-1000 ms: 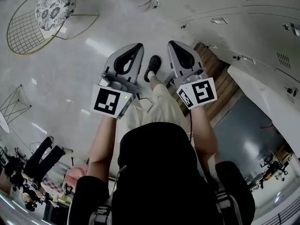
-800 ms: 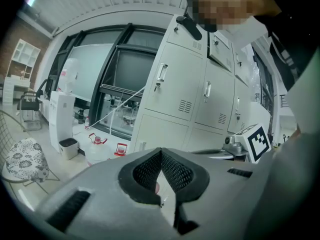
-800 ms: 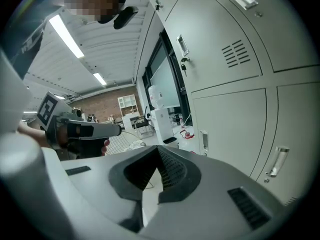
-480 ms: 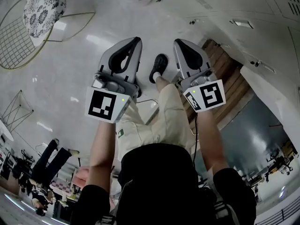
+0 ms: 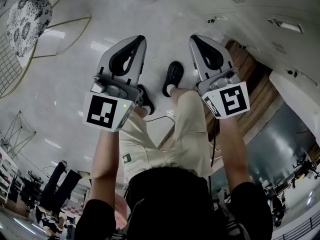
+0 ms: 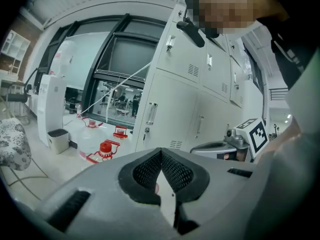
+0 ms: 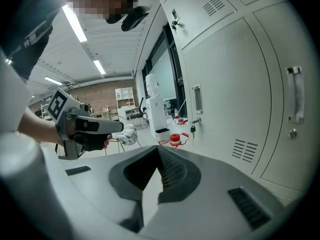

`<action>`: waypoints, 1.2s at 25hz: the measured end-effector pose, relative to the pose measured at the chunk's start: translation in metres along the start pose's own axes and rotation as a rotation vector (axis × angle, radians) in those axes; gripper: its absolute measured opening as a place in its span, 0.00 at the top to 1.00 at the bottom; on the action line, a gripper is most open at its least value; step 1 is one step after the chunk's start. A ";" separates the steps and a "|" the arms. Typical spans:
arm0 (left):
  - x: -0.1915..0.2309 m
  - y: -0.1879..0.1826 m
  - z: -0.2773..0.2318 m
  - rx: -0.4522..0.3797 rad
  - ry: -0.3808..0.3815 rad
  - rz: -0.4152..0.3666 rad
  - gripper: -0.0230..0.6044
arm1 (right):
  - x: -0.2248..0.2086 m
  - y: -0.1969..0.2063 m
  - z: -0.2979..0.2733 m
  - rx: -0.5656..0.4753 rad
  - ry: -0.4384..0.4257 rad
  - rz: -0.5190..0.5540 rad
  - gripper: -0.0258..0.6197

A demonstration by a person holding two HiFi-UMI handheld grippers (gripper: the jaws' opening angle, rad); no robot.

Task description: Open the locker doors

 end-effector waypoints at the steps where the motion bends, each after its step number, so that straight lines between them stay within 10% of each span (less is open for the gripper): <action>1: 0.002 0.006 -0.003 0.016 0.001 -0.002 0.94 | -0.003 0.004 -0.002 -0.001 -0.001 -0.003 0.95; 7: 0.005 -0.028 -0.005 -0.012 0.015 -0.008 0.94 | -0.003 -0.032 0.000 0.005 -0.004 0.010 0.95; 14: -0.040 -0.295 0.068 -0.105 0.064 -0.025 0.94 | 0.047 -0.310 0.088 -0.017 0.016 0.036 0.95; 30: 0.003 -0.199 0.009 -0.173 0.082 -0.051 0.94 | 0.004 -0.217 0.036 -0.056 0.022 0.105 0.95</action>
Point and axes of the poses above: the fingertips, and each gripper's own axes: z backward along the fingers, x to its left, y out of its underside, the point moved 4 cm from there along z, backward along the fingers, and after that the axes turned 10 degrees about -y, right-handed, at the moved point
